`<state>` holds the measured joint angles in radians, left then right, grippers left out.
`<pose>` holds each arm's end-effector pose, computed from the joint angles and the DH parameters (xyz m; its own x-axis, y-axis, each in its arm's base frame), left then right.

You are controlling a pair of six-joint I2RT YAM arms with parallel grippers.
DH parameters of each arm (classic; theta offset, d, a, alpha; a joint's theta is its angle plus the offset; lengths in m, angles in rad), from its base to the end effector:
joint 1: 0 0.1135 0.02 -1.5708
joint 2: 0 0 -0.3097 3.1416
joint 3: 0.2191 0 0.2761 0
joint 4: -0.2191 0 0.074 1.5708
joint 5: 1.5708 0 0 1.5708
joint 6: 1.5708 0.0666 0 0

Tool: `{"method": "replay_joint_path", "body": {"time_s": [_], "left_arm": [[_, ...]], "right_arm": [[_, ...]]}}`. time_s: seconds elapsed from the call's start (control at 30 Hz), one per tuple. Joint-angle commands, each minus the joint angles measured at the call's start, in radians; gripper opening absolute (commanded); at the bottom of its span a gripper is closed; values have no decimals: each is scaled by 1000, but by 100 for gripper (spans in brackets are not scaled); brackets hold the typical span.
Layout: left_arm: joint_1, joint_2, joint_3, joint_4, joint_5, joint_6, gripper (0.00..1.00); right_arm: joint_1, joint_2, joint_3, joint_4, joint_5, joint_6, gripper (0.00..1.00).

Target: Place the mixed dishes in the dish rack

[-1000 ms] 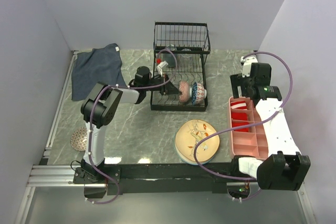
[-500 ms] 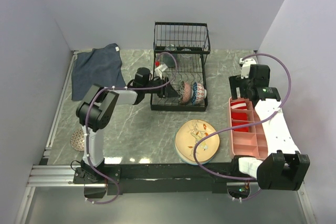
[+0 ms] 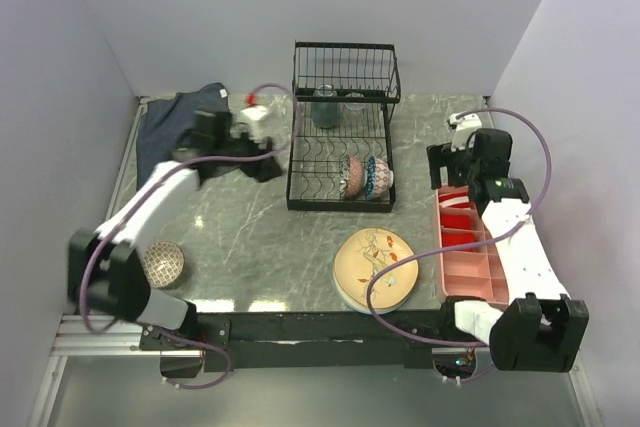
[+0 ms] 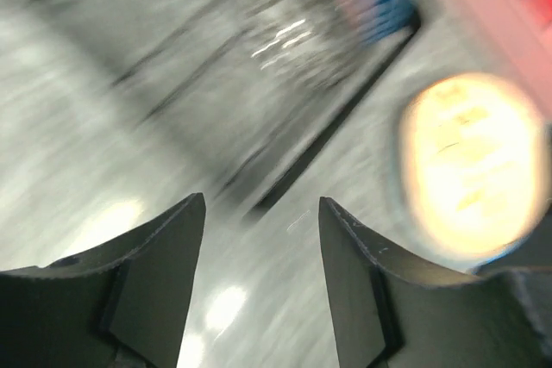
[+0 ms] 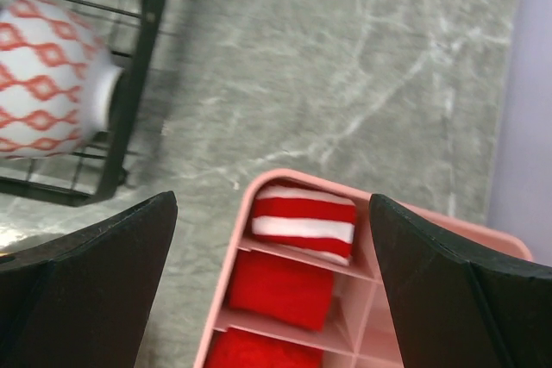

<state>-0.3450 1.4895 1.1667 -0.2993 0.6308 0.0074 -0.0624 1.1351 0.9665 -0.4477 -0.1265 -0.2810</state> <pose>0.3380 -0.1632 0.3191 -0.5430 0.2015 -0.8152 0.7282 0.5964 -0.3377 0.2793 -0.0090 0.3272 -0.5429 -0.2417 -0.8042 -0.1993 0.9674 -0.1562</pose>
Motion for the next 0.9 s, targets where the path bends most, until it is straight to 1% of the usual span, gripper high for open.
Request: {"method": "replay_joint_path", "body": {"time_s": [0.0, 0.03, 0.07, 0.1, 0.13, 0.2, 0.23, 0.27, 0.33, 0.37, 0.43, 0.57, 0.77, 0.87], "left_arm": [[196, -159, -4, -569, -234, 437, 62], [284, -178, -1, -636, -270, 481, 62], [331, -187, -1, -706, -305, 526, 62], [384, -196, -19, -795, -347, 604, 62], [482, -224, -28, -839, -359, 641, 62], [558, -256, -70, -891, -387, 739, 62], [599, -285, -85, -921, -431, 762, 62], [612, -300, -123, -929, -448, 796, 62], [626, -360, -168, -923, -495, 807, 61], [626, -380, -212, -916, -503, 804, 61], [624, -419, -248, -917, -508, 807, 62], [624, -451, -329, -916, -548, 810, 62], [621, -471, -364, -928, -513, 848, 63], [595, -468, -371, -936, -502, 852, 63]], "right_arm": [[47, -51, -49, 162, -99, 22, 100], [58, -57, -64, 185, -111, 40, 100], [85, -70, -74, 196, -122, 46, 100], [104, -78, -81, 204, -140, 49, 100], [120, -84, -92, 210, -143, 48, 100], [173, -90, -95, 213, -153, 40, 100], [185, -92, -98, 214, -154, 36, 100], [203, -89, -95, 218, -154, 34, 100], [208, -77, -89, 227, -157, 46, 100], [208, -63, -86, 231, -160, 51, 100], [208, -46, -77, 241, -160, 54, 100], [208, 12, -32, 221, -171, 40, 100], [208, 52, 5, 216, -170, 14, 100], [208, 45, -5, 221, -170, 20, 100]]}}
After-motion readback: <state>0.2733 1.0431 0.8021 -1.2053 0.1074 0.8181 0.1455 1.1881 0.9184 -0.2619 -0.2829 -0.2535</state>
